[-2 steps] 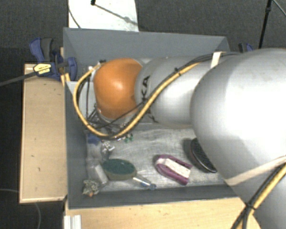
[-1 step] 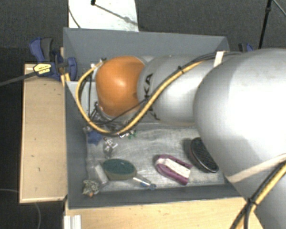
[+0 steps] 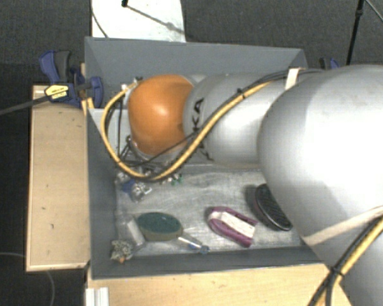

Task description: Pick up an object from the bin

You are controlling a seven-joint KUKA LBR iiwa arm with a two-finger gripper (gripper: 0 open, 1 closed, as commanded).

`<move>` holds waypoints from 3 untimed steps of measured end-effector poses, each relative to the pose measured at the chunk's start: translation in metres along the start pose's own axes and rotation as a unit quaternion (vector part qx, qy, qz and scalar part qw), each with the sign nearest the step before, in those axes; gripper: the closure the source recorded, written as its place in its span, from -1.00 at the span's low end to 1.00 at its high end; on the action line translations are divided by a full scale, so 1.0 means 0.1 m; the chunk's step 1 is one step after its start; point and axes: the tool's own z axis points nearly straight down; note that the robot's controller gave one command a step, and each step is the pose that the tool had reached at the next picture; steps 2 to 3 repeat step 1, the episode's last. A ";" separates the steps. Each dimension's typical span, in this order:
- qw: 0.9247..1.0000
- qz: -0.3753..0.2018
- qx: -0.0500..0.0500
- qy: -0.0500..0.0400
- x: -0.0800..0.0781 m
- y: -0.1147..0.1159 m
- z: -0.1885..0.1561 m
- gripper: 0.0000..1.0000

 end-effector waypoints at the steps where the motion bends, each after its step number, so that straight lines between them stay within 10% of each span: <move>1: 0.998 -0.055 0.001 -0.002 -0.01 -0.04 -1.28 1.00; 3: 0.998 -0.055 0.001 -0.002 -0.01 -0.04 -1.28 1.00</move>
Offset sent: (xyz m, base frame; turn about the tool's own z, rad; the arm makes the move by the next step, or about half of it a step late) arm -0.0007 -0.0040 0.1220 -0.1114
